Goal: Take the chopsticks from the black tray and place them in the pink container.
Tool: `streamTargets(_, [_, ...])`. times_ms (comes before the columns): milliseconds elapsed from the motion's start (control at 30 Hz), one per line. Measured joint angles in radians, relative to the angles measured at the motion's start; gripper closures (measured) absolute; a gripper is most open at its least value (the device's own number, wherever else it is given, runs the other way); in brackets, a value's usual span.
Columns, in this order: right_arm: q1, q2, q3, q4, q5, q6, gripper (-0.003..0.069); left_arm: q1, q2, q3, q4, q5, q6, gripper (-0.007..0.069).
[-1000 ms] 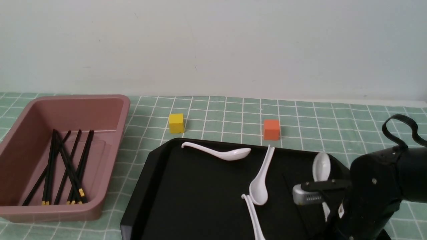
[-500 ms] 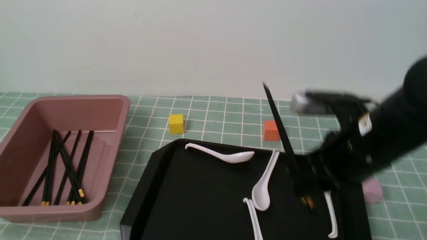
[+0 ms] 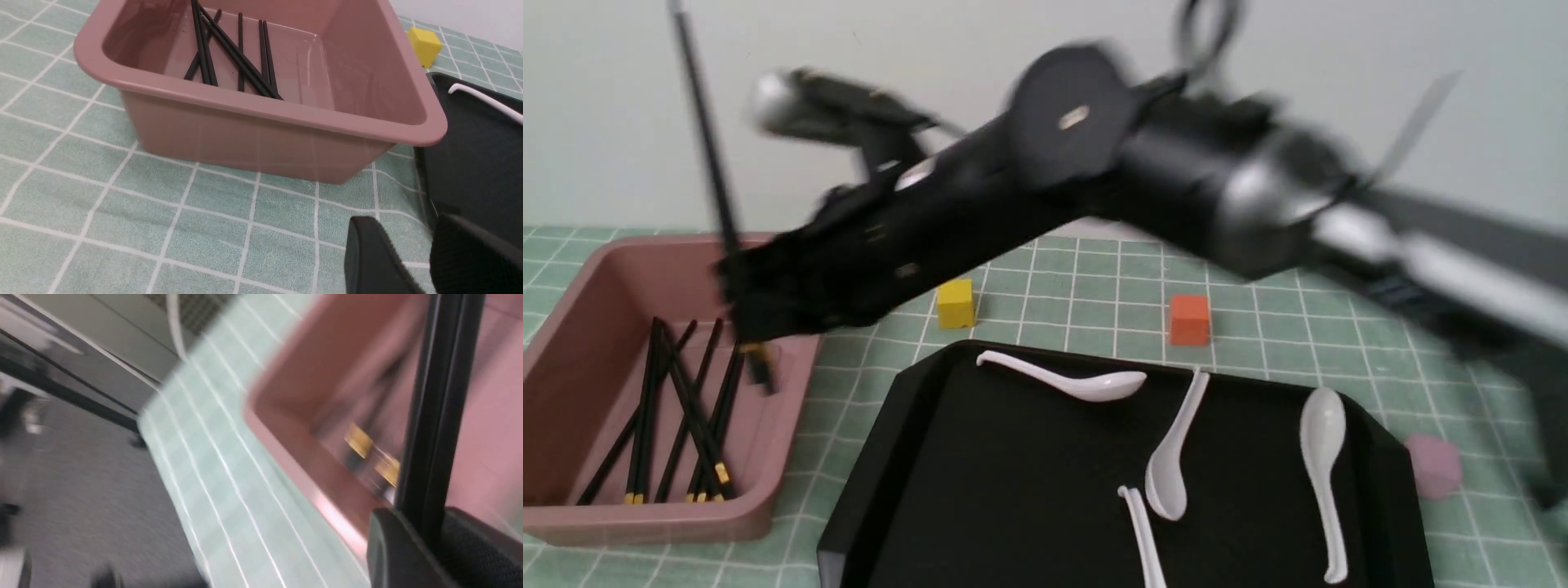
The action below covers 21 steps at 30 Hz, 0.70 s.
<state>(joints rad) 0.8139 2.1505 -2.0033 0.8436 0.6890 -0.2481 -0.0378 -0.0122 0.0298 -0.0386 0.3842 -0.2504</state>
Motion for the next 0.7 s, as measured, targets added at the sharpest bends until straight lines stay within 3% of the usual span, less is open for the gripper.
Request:
streamTargets(233, [0.063,0.288,-0.233,0.06,-0.058,-0.022,0.0488,0.0,0.0,0.0,0.0,0.0,0.0,0.0386])
streamTargets(367, [0.06,0.352,-0.263,0.054,-0.057,-0.022,0.0384,0.0,0.0,0.0,0.0,0.0,0.0,0.0386])
streamTargets(433, [0.058,0.352,-0.266,0.046,-0.053,-0.019,0.0368,0.0,0.0,0.0,0.0,0.0,0.0,0.0386])
streamTargets(600, [0.051,0.293,-0.274,-0.115,0.032,0.072,0.037,0.0,0.0,0.0,0.0,0.0,0.0,0.0386])
streamTargets(700, [0.033,0.196,-0.276,-0.292,0.204,0.128,0.0433,0.0,0.0,0.0,0.0,0.0,0.0,0.0386])
